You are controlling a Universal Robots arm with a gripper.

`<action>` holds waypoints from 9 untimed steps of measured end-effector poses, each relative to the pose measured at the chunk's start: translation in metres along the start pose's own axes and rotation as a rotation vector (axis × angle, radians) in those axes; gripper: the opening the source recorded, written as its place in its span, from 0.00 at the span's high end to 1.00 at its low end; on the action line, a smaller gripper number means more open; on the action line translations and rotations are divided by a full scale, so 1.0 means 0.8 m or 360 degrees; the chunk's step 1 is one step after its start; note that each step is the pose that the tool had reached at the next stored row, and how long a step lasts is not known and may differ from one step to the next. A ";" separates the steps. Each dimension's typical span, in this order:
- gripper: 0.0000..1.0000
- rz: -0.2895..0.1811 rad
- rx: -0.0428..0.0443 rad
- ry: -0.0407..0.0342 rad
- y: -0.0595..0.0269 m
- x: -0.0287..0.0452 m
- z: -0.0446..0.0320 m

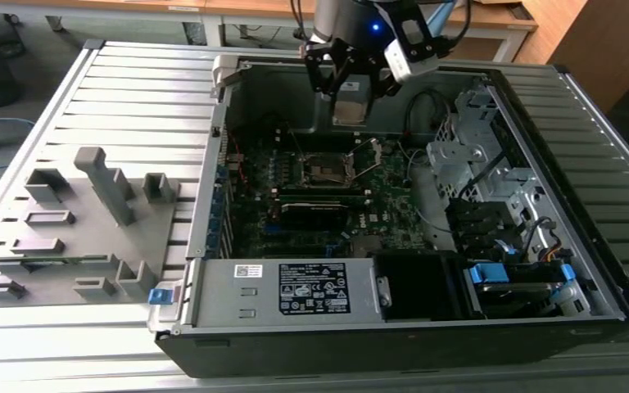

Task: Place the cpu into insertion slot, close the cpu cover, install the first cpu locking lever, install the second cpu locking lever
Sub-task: 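Place the cpu into insertion slot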

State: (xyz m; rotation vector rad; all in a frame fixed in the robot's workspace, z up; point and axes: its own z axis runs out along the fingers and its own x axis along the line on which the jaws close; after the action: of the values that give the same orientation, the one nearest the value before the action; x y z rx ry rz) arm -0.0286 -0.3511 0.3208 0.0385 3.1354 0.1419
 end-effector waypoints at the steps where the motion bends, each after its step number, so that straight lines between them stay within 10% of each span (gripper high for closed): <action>1: 0.46 0.0000 0.0000 0.0000 0.000 0.0000 0.0009; 9: 0.46 0.0000 0.0000 0.0000 -0.001 0.0000 0.0132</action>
State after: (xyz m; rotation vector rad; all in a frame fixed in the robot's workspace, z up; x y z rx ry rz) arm -0.0286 -0.3511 0.3102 0.0385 3.1354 0.1418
